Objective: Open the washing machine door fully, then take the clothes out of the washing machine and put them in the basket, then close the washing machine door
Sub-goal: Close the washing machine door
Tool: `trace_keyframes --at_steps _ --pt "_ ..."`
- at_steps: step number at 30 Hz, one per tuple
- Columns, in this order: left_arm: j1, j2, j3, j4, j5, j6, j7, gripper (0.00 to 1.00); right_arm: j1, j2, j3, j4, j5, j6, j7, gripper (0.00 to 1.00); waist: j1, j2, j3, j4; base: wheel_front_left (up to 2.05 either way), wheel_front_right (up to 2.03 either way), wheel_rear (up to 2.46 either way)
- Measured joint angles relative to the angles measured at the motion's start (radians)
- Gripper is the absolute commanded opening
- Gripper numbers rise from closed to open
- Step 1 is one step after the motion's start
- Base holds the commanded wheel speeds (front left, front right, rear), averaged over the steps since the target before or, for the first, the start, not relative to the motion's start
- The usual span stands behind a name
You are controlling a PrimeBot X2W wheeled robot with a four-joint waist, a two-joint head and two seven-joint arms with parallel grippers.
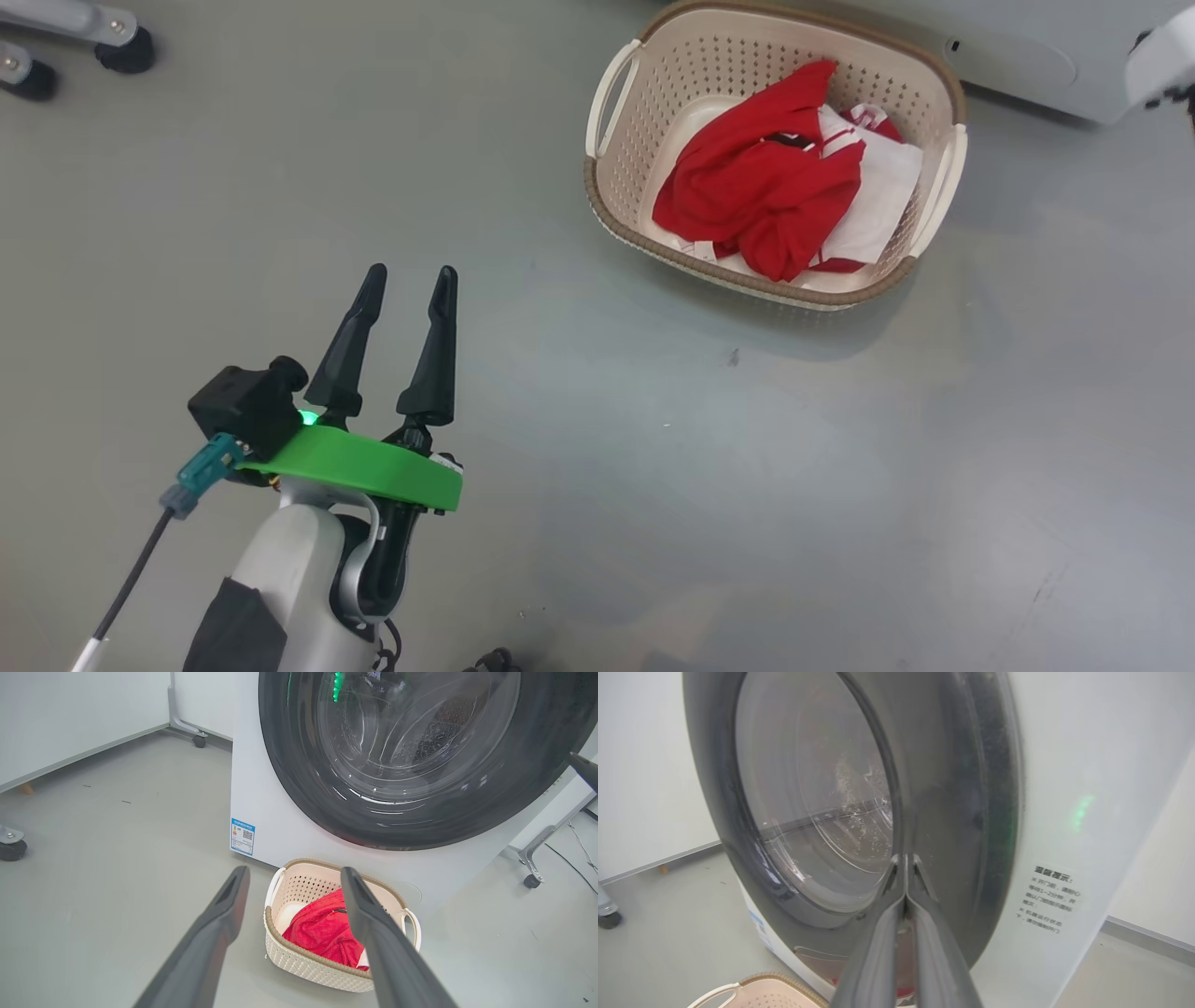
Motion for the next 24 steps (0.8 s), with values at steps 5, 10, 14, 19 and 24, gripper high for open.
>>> trace_keyframes --at_steps 5,10,14,19,24 --pt "0.000 0.024 0.022 0.006 0.009 0.000 0.000 1.00 0.069 0.010 0.028 0.011 -0.010 0.012 -0.011 0.00 0.0000 0.0000 -0.052 -0.025 0.00 0.00 0.00" --pt "0.006 0.046 0.039 0.021 0.022 0.000 0.000 1.00 0.139 0.058 0.050 0.016 -0.004 0.025 -0.018 0.00 0.0000 0.0000 -0.104 -0.058 0.00 0.00 0.00" --pt "0.035 0.067 0.060 0.030 0.024 0.000 0.000 1.00 0.191 0.097 0.067 0.016 0.000 0.028 -0.026 0.00 0.0000 0.0000 -0.146 -0.089 0.00 0.00 0.00" --pt "0.079 0.092 0.082 0.036 0.035 0.000 0.000 1.00 0.250 0.139 0.061 0.014 0.020 0.028 -0.027 0.00 0.0000 0.0000 -0.199 -0.133 0.00 0.00 0.00" --pt "0.123 0.112 0.094 0.043 0.044 0.000 0.000 1.00 0.316 0.175 0.042 0.008 0.055 0.025 -0.035 0.00 -0.0001 0.0000 -0.253 -0.181 0.00 0.00 0.00"
